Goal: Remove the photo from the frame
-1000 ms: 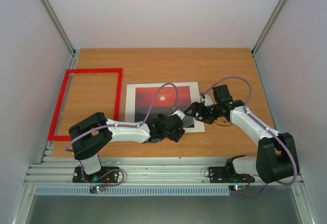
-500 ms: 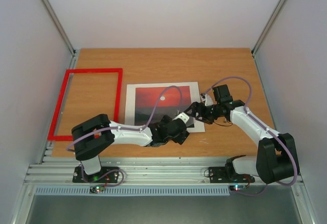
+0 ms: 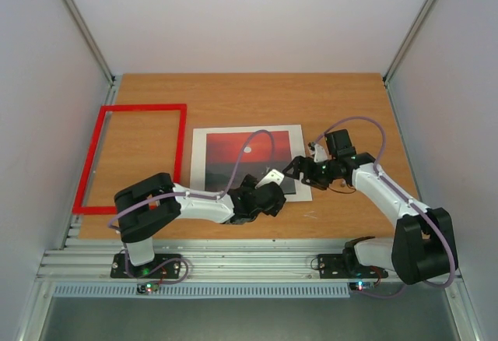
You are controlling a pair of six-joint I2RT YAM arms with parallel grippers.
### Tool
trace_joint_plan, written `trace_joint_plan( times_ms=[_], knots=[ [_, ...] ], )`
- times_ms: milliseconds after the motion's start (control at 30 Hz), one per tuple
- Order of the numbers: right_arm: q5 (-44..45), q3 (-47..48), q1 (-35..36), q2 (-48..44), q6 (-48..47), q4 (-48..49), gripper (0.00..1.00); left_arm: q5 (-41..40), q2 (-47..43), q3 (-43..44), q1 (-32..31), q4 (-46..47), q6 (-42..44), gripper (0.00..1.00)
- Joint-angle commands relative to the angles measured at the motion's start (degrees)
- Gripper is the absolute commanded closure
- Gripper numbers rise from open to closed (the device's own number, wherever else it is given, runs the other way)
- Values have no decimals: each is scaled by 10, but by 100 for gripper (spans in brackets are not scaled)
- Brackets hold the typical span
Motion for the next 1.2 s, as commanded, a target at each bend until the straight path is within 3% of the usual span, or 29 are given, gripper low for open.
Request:
trace_joint_plan(
  times_ms=[0,133,267,833,1167],
  knots=[
    [72,26,3,-22,-25,-60,8,-22,-8,-8,4,43,-22,1],
    [155,33,3,-23,-45,-107,6,-8,-15,-15,13,42,-42,1],
    [176,25,3,-11,-53,-117,5,11,-24,-23,23,43,-58,0],
    [123,-10,3,100,-50,-30,4,44,-24,-32,37,49,-78,1],
    [119,-21,3,111,-48,-11,5,49,-21,-32,38,47,-80,0]
  ],
)
